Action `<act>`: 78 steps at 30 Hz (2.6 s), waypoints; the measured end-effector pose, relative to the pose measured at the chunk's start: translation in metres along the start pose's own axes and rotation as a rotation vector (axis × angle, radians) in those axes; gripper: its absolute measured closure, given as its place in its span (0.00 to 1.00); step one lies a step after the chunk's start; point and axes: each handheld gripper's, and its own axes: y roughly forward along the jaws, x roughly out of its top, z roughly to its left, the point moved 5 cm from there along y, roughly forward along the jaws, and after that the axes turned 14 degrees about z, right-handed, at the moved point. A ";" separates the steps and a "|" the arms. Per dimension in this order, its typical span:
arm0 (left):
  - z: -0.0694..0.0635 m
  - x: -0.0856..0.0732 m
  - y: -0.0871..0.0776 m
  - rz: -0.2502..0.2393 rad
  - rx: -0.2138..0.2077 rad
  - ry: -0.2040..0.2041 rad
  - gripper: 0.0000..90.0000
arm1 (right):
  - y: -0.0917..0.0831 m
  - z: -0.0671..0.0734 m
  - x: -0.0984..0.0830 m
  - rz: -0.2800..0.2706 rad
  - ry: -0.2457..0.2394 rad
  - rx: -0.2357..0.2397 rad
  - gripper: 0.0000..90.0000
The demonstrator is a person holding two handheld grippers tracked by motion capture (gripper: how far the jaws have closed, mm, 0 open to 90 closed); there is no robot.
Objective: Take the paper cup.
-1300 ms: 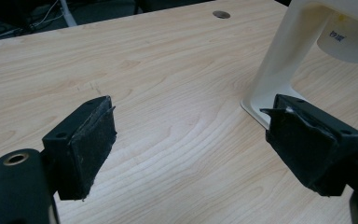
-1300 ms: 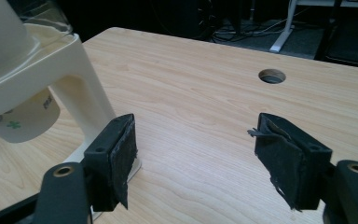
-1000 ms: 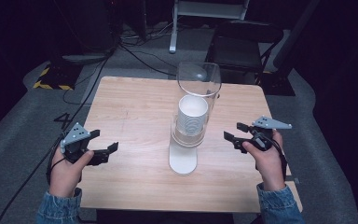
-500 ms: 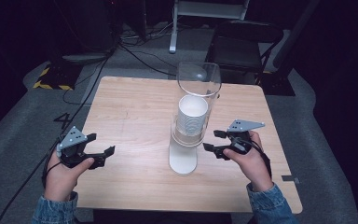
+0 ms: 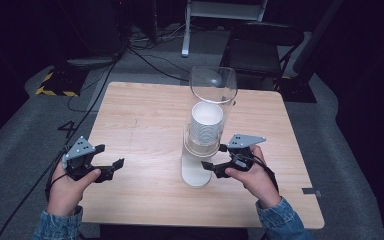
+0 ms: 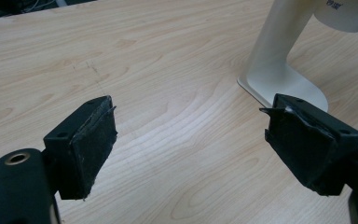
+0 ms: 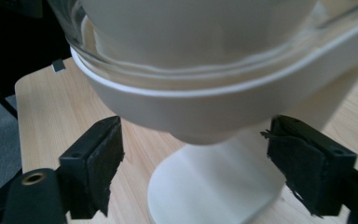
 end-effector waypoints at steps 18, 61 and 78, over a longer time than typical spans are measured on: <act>0.001 -0.002 0.003 0.017 -0.003 -0.004 0.18 | 0.034 0.003 0.005 -0.276 0.066 -0.086 0.26; -0.001 -0.002 0.011 0.041 -0.015 0.019 0.18 | 0.046 0.004 -0.007 -0.258 -0.004 -0.149 0.38; -0.001 -0.003 0.015 0.053 -0.020 0.012 0.18 | 0.042 0.004 -0.002 -0.268 0.025 -0.133 0.34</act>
